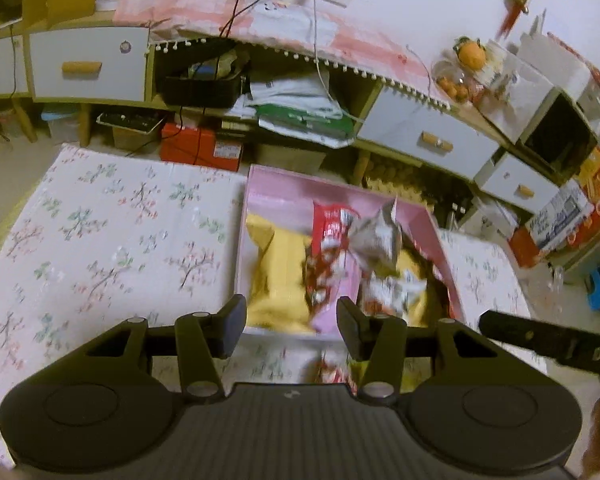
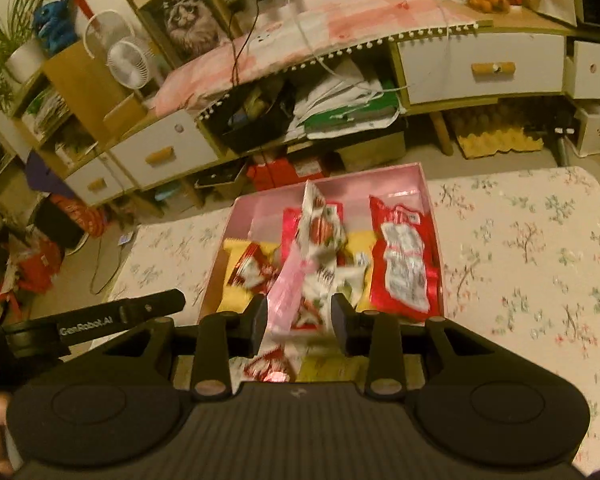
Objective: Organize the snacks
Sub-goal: 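Release the red-white candy into the box with the left gripper while the right gripper drops a white packet in, then grasp the gold bar packet on the table with the left gripper, then carry the gold bar into the box with the left gripper while the right gripper carries a yellow packet in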
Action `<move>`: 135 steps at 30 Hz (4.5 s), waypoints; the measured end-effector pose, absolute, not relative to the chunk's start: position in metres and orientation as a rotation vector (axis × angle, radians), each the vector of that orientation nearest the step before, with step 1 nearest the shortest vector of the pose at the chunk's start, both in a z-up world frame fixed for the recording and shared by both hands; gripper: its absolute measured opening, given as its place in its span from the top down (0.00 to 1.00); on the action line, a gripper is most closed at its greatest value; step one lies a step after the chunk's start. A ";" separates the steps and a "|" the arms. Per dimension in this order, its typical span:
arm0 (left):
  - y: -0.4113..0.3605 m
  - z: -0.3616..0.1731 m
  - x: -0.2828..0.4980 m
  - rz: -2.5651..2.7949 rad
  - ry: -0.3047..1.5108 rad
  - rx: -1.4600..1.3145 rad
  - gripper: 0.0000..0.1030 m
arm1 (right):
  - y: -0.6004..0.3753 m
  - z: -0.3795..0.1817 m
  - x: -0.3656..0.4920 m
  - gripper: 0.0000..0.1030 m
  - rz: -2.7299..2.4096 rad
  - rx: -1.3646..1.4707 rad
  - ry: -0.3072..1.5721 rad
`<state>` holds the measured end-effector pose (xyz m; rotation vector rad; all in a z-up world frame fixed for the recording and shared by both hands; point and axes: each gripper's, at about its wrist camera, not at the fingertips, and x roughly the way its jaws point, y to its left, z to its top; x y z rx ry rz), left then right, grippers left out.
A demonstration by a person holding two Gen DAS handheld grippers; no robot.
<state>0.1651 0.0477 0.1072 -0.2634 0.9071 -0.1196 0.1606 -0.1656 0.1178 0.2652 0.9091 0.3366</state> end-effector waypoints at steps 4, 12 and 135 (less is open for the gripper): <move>0.048 0.106 0.144 -0.137 0.940 -0.238 0.46 | -0.170 0.126 0.143 0.60 0.363 0.241 0.913; 0.024 0.093 0.100 -0.253 0.994 -0.108 0.46 | -0.175 0.121 0.110 0.57 0.372 0.155 0.958; 0.009 0.068 0.231 -0.228 0.893 -0.242 0.56 | -0.168 0.074 0.219 0.71 0.307 0.366 0.876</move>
